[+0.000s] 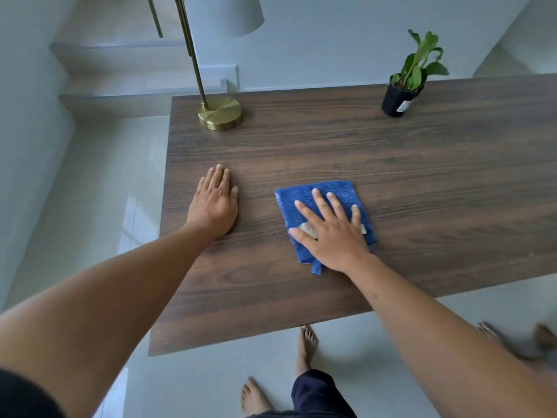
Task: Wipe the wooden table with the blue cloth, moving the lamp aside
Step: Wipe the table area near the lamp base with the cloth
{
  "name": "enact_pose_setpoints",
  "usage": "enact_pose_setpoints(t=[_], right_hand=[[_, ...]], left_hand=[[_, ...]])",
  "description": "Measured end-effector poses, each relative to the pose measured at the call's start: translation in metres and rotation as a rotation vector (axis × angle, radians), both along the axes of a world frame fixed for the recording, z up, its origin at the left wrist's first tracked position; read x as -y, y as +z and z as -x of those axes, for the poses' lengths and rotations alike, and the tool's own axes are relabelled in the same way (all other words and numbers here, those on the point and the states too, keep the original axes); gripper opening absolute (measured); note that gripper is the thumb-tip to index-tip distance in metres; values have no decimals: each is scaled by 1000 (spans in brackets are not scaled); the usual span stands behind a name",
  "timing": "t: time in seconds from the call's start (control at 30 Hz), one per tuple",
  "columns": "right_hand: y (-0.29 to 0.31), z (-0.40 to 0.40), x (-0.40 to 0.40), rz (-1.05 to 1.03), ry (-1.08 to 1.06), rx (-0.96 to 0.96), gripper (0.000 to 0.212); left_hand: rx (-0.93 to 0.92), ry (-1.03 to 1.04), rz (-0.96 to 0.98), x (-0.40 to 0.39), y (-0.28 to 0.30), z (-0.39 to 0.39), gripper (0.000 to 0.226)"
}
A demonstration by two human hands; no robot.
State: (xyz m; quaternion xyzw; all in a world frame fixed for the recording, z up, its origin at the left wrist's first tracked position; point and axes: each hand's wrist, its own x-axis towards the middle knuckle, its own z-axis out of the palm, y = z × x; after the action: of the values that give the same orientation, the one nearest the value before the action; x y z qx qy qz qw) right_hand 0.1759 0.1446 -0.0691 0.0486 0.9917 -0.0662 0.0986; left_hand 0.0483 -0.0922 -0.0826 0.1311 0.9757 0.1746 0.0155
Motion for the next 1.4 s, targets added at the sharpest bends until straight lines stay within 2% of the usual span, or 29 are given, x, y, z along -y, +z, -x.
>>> enact_pose_setpoints(t=[0.17,0.33,0.43,0.6,0.77,0.97,1.07,1.13,1.27,1.4], right_hand=[[5,7,-50,-34,-143,50,75],[2,66,-34,16,-363,58,74],[1,101,-13,27,-408,66,74],[-2,106,24,35,-264,42,70],[-4,51,43,27,-60,-29,69],[-3,1,31,36,22,-32,71],[4,2,15,215,16,-54,65],[8,9,-6,316,-37,-119,60],[6,17,-45,127,-40,-62,61],[-1,17,-50,48,37,-48,64]], left_hand=[[-1,-10,7,1,-4,2,59],[-29,-9,12,1,-9,4,59],[-48,3,14,1,-11,5,58],[-48,0,32,0,-11,5,58],[-40,2,33,0,-7,2,58],[-8,-7,57,-1,0,0,59],[-28,-28,117,-6,7,-5,59],[-26,-40,92,-16,12,-15,59],[-9,-95,-29,-50,20,-40,59],[35,-143,5,-85,13,-60,65]])
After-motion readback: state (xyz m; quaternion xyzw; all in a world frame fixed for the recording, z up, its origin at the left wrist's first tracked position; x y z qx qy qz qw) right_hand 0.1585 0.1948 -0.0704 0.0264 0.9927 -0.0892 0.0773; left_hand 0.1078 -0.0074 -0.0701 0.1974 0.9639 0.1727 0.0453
